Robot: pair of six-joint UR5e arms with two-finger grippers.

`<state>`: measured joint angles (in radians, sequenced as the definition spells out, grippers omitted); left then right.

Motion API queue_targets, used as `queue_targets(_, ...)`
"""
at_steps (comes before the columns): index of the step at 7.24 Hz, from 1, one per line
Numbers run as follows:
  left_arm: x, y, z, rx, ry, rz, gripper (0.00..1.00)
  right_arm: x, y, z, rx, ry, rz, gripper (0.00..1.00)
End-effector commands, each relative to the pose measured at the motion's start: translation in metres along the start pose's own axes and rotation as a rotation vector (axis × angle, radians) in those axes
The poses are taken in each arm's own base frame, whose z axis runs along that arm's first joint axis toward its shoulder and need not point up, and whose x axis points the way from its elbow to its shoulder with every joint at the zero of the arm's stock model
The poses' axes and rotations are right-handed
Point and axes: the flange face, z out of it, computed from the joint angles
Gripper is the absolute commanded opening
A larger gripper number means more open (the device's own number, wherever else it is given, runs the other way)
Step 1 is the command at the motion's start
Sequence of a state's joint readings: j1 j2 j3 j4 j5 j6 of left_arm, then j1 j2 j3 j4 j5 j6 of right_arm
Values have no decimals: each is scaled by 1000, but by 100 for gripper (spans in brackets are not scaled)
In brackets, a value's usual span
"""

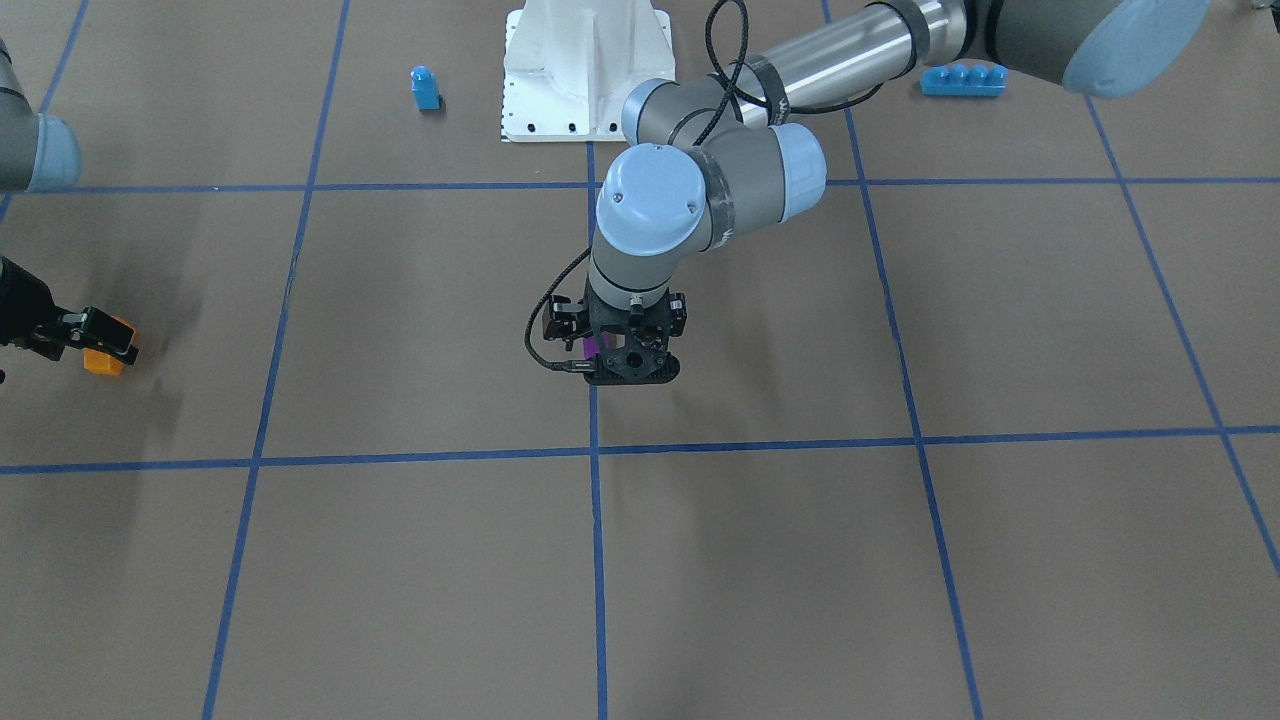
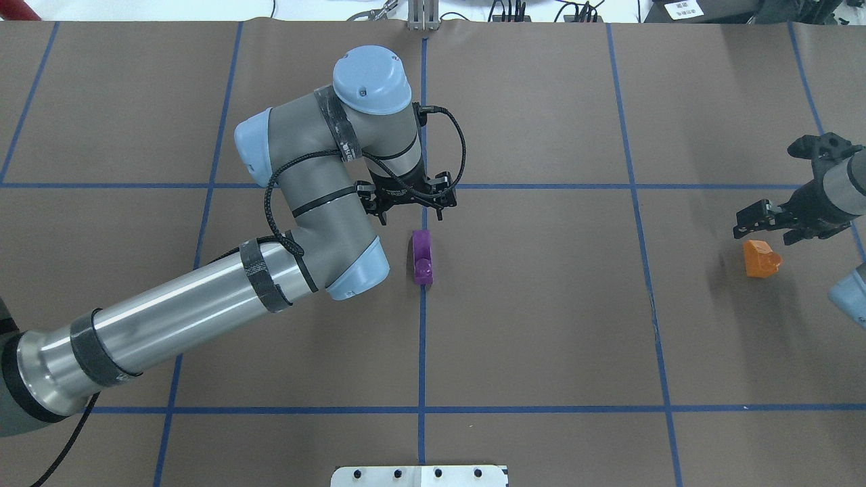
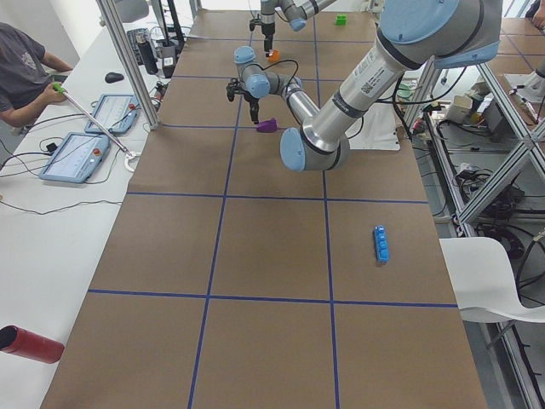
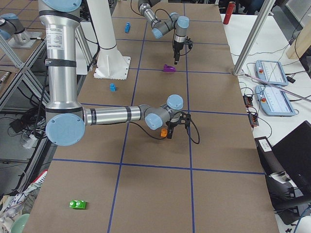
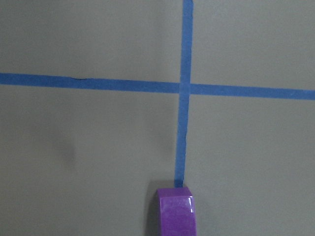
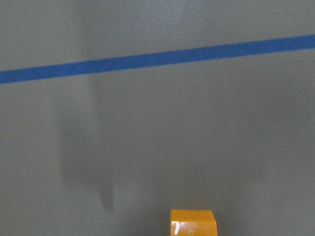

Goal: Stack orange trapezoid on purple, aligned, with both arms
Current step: 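Lower the right gripper and grasp the orange trapezoid block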

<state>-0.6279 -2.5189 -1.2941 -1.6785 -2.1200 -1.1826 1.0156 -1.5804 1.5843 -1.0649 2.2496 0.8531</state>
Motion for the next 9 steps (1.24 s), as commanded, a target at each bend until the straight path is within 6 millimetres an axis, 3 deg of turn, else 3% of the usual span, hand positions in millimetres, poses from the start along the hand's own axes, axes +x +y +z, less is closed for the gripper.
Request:
queue_targets(1,0,0,0,0,1,1,99,4,10,9,-21,12,-1,100)
queue_targets(4,0,0,0,0,1,1,99,11,17,15,-28,13,-16,97)
queue_targets(5,0,1,1,-2,0,1,99,10,18,15,-29,13,-13,87)
queue_targets(6,1,1,1,-1,1,2,99,11,18,15,-28,15,-8,65)
queue_targets(7,-1,1,2,-2,-1,0,99,11,18,15,-28,15,-8,25)
queue_targets(8,-2,1,3,-2,-1,0,99,10,17,15,-28,15,-8,0)
queue_targets(9,-2,1,2,-2,0,1,99,8,16,14,-26,12,-11,0)
